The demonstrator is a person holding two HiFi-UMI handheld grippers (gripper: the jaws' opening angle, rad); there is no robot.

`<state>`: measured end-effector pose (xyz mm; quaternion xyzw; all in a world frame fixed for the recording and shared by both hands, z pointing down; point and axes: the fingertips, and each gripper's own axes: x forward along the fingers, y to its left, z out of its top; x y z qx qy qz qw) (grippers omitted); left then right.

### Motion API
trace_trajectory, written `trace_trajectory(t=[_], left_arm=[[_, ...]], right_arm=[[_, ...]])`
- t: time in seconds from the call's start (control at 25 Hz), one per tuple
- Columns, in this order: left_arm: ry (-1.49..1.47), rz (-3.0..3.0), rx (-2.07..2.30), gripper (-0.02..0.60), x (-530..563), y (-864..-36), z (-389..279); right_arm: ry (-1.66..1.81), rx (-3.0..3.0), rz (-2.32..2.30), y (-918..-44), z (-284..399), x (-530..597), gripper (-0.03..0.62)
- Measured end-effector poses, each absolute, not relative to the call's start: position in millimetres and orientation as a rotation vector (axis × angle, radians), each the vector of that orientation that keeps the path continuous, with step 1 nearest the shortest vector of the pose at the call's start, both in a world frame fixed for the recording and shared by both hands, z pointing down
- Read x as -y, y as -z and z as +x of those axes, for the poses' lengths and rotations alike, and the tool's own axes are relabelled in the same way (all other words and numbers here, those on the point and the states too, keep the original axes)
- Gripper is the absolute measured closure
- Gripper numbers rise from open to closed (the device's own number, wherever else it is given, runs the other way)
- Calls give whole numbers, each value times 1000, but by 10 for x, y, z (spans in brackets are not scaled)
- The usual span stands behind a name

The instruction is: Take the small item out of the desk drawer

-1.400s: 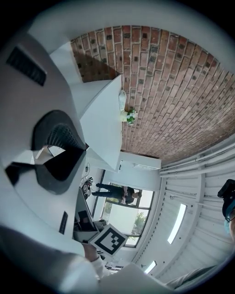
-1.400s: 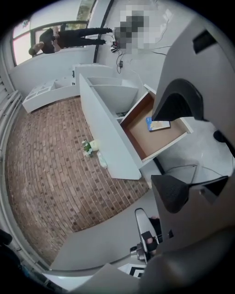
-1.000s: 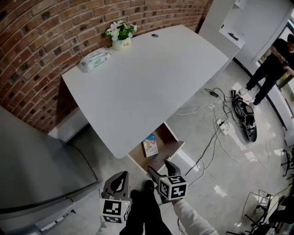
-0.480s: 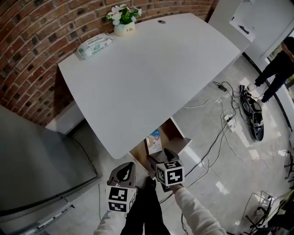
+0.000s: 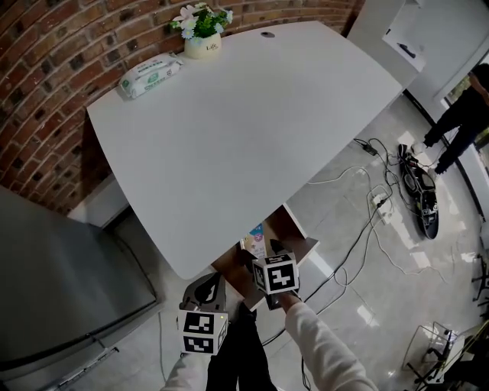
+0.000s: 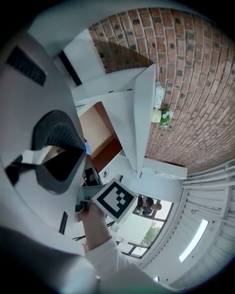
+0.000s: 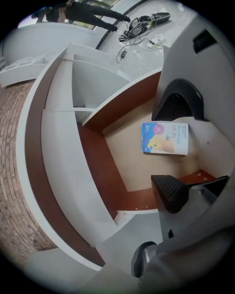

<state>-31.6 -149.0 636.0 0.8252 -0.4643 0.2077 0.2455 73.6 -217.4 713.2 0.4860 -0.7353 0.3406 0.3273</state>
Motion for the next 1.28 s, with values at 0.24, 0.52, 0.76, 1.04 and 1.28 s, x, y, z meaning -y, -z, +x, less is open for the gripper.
trace_trajectory(t=[0.24, 0.52, 0.76, 1.04, 1.28], left_arm=[[-553, 2212, 1268, 566, 1602, -6467, -277], [-553, 2184, 1276, 566, 1719, -6561, -253], [-556, 2150, 1285, 566, 1750, -6666, -295], [-551, 2128, 1291, 566, 1756, -6736, -328], [-546, 2118, 1284, 566, 1750, -6797, -308]], right_arm=[[-932, 1900, 1282, -7299, 688, 2269, 223], [-917, 1854, 1241, -7614, 728, 2368, 223], [-987, 1822, 1244, -7773, 651, 2443, 220], [-924, 1806, 1236, -7960, 743, 2608, 202], [-928, 1799, 1207, -8063, 729, 2626, 201]])
